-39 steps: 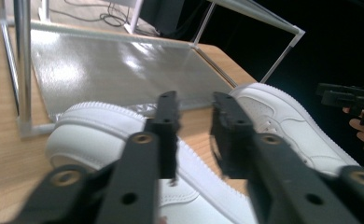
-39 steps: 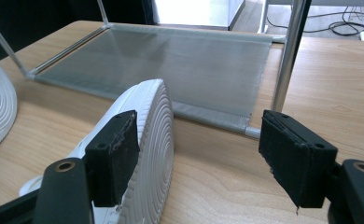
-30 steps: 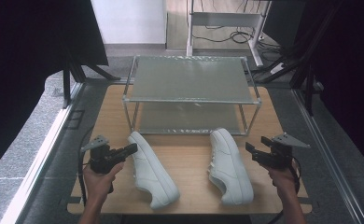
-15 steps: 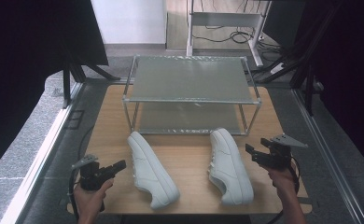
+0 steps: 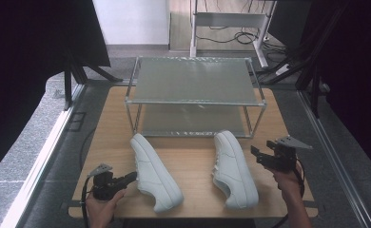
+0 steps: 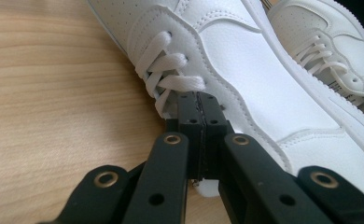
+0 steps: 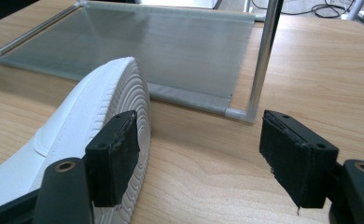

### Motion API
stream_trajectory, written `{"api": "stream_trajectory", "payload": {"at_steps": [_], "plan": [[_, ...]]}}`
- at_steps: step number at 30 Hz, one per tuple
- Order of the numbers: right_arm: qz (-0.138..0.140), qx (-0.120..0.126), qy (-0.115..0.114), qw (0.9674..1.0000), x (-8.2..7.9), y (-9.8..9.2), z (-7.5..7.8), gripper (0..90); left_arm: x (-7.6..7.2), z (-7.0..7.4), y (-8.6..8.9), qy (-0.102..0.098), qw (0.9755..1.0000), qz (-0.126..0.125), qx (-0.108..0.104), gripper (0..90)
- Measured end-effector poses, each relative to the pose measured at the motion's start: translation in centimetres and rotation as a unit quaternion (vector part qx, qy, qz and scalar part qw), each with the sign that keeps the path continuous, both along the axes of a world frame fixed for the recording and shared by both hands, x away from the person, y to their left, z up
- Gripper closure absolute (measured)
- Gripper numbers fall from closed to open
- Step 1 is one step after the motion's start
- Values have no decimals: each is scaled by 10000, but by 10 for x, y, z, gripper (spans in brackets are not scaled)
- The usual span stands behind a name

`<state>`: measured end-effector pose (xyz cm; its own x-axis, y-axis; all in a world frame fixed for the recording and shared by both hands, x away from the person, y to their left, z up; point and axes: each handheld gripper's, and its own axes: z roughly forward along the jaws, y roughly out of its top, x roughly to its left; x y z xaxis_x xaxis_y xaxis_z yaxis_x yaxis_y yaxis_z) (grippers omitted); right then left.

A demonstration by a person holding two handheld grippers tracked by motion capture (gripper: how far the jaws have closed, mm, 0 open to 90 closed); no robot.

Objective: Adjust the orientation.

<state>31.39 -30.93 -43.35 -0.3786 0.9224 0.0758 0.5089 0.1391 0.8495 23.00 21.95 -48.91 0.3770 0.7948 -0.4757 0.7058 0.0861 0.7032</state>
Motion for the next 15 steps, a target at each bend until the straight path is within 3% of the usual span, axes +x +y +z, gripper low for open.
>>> {"api": "stream_trajectory", "payload": {"at_steps": [3, 7, 15], "plan": [[-56, 8, 15, 10000, 0, -1, 0, 287, 1, 2, -4, -60, 10000, -2, -25, 900], [-145, 30, 23, 9999, 0, -4, 0, 287, 7, 5, -9, -87, 9999, -3, 103, 899], [-363, 25, 93, 9993, -1, -11, 1, 288, 19, 11, -18, -213, 9997, -61, 70, 898]]}}
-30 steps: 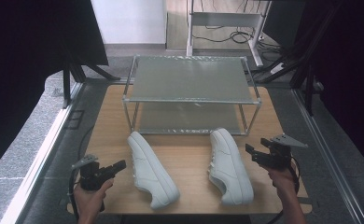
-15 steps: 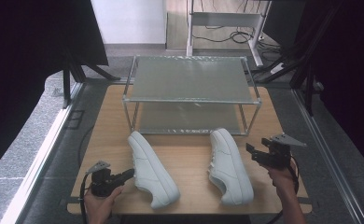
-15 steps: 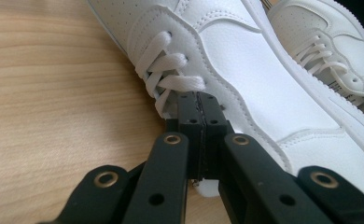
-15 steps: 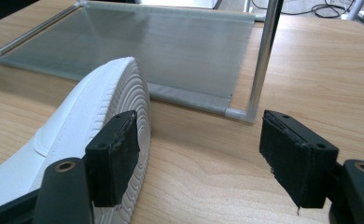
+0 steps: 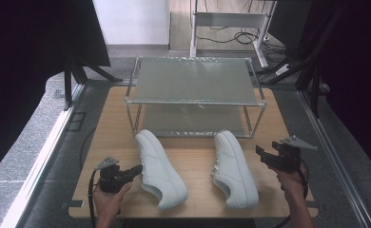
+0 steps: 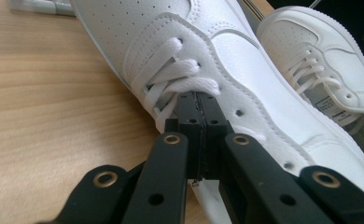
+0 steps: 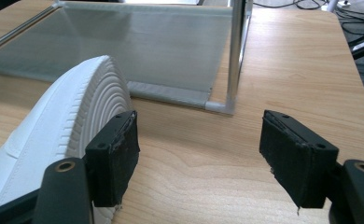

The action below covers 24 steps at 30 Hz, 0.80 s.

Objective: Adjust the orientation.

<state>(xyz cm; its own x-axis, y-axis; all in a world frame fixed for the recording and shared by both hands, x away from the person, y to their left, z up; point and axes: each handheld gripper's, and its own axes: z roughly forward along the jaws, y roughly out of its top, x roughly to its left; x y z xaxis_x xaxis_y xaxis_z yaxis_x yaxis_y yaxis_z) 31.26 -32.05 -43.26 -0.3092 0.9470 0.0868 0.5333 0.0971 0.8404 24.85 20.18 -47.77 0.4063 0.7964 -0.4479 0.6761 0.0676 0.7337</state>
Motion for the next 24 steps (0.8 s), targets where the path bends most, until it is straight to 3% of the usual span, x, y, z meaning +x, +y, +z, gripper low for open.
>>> {"api": "stream_trajectory", "payload": {"at_steps": [6, 9, 10, 13, 16, 17, 19, 24], "plan": [[-88, 18, 4, 10000, 0, -4, 0, 289, 15, 3, -17, -11, 9999, -161, 21, 893], [-149, 32, 16, 9999, 0, -7, -1, 288, 33, 15, -36, -61, 9993, -360, 45, 898], [-161, 32, 34, 9999, 0, -8, -1, 289, 33, 15, -36, -61, 9993, -360, 45, 898], [-203, 53, 66, 9998, 1, -9, -3, 288, 56, 25, -60, -62, 9979, -620, 169, 900], [-210, 39, 96, 9997, 1, -10, -5, 288, 67, 27, -74, -38, 9971, -711, 255, 898], [-207, 31, 111, 9997, 1, -10, -6, 288, 78, 27, -89, 13, 9960, -828, 324, 897], [-242, 17, 127, 9996, 1, -12, -7, 286, 89, 27, -102, 174, 9943, -933, 482, 897], [-358, 47, 162, 9992, 0, -20, -7, 287, 91, 32, -108, 172, 9935, -962, 584, 898]]}}
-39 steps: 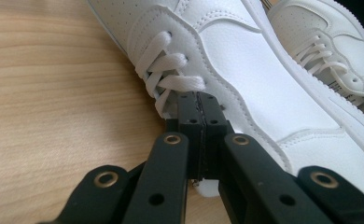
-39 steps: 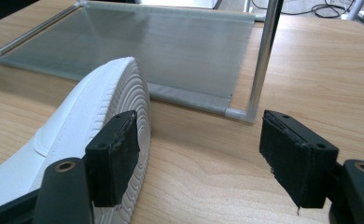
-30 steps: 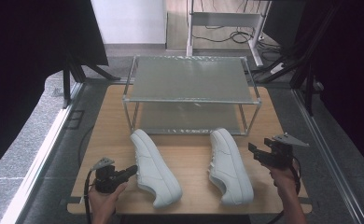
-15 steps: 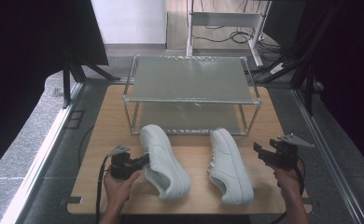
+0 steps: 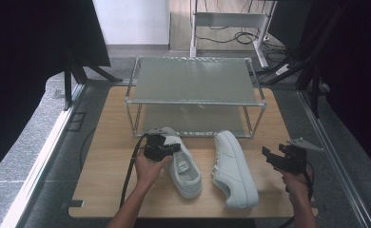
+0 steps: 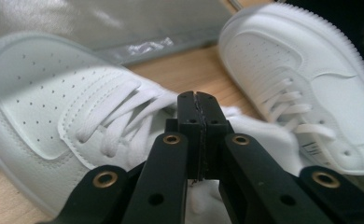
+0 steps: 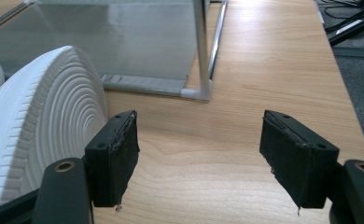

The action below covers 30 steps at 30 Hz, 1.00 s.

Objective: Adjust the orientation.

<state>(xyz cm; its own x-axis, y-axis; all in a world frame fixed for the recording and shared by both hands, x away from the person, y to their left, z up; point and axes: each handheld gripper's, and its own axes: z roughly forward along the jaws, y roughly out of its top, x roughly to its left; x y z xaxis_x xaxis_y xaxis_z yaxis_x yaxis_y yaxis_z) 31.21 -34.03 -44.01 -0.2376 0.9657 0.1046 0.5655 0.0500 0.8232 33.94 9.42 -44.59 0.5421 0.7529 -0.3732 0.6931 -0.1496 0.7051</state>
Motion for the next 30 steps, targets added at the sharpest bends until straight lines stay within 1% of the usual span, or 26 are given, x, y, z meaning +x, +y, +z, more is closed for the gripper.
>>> {"api": "stream_trajectory", "payload": {"at_steps": [1, 3, 4, 5, 7, 8, 9, 11, 12, 13, 14, 15, 16, 22, 24, 26, 29, 30], "plan": [[-32, 62, -6, 10000, 0, -2, 0, 289, -6, 6, 2, -65, 9999, -40, -129, 900], [-34, 310, 36, 9995, -1, -5, 1, 311, -15, 13, 3, -201, 9995, -113, -229, 900], [-34, 310, 36, 9995, -1, -5, 1, 311, -15, 13, 3, -201, 9995, -113, -229, 900], [-18, 333, 35, 9994, -1, -5, 2, 311, -21, 15, 1, -254, 9992, -161, -277, 900], [70, 262, 9, 9996, -2, -1, 4, 309, -33, 17, -4, -339, 9986, -330, -254, 900], [139, 234, -13, 9996, -3, 3, 5, 308, -41, 14, -9, -314, 9982, -460, -241, 900], [173, 243, -1, 9996, -3, 5, 5, 306, -45, 10, -11, -290, 9980, -511, -226, 900], [223, 264, -3, 9994, -3, 7, 4, 303, -51, 2, -15, -251, 9980, -560, -178, 900], [243, 242, 10, 9994, -3, 8, 4, 303, -51, 2, -15, -251, 9980, -560, -178, 900], [243, 242, 10, 9994, -3, 8, 4, 303, -55, -3, -17, -265, 9980, -562, -138, 900], [243, 231, 13, 9994, -3, 9, 3, 303, -58, -15, -22, -178, 9978, -636, 44, 900], [246, 236, 27, 9994, -3, 10, 2, 303, -59, -19, -23, -135, 9975, -683, 121, 900], [250, 241, 30, 9994, -3, 10, 2, 303, -60, -22, -22, -129, 9973, -716, 72, 900], [207, 283, 7, 9994, -4, 10, 4, 304, -63, -22, -18, -159, 9971, -740, 62, 900], [228, 259, 26, 9994, -4, 11, 3, 303, -63, -22, -17, -141, 9970, -756, 68, 900], [261, 215, 53, 9994, -5, 14, 2, 301, -64, -20, -13, -76, 9965, -812, 161, 900], [288, 157, 83, 9994, -5, 15, 0, 300, -64, -19, -5, 73, 9962, -847, 162, 900], [288, 157, 83, 9994, -5, 15, 0, 300, -64, -19, -5, 73, 9962, -847, 162, 900]]}}
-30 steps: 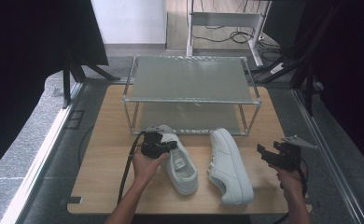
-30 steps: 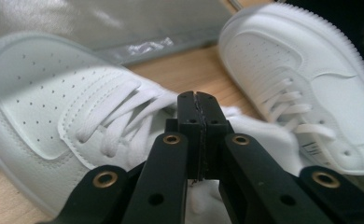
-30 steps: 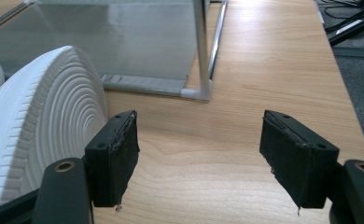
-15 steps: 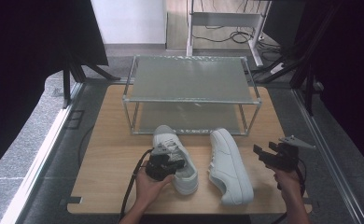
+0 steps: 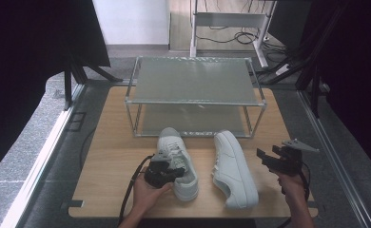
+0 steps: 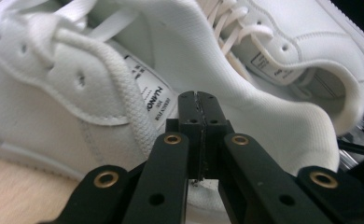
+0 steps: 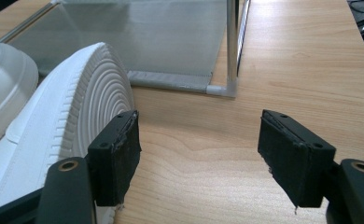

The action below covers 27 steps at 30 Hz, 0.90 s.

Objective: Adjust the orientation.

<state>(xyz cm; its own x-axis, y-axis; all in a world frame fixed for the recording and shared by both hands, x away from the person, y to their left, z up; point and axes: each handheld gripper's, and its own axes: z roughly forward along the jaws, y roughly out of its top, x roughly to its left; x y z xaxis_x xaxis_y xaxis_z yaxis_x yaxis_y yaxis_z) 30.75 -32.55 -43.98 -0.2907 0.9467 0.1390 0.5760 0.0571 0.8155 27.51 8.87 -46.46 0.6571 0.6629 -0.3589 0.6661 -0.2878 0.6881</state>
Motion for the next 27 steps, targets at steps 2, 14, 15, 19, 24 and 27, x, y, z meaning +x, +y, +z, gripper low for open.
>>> {"api": "stream_trajectory", "payload": {"at_steps": [2, 14, 15, 19, 24, 27], "plan": [[-6, -10, 25, 10000, 1, -1, -1, 301, -1, 1, 13, 43, 10000, 58, 10, 900], [24, 34, 90, 10000, 2, -3, -2, 306, 6, 5, 60, 159, 9990, 396, -105, 900], [20, 45, 95, 9999, 2, -3, -2, 306, 5, 6, 60, 124, 9992, 357, -100, 893], [70, 43, 88, 9999, 1, -1, -1, 306, 3, 16, 63, -17, 9987, 381, -327, 820], [64, 5, 68, 10000, 0, 1, 3, 358, -2, 30, 68, -170, 9969, 535, -542, 703], [199, 46, 60, 9998, -1, 1, 3, 394, -7, 43, 71, -375, 9952, 631, -653, 563]]}}
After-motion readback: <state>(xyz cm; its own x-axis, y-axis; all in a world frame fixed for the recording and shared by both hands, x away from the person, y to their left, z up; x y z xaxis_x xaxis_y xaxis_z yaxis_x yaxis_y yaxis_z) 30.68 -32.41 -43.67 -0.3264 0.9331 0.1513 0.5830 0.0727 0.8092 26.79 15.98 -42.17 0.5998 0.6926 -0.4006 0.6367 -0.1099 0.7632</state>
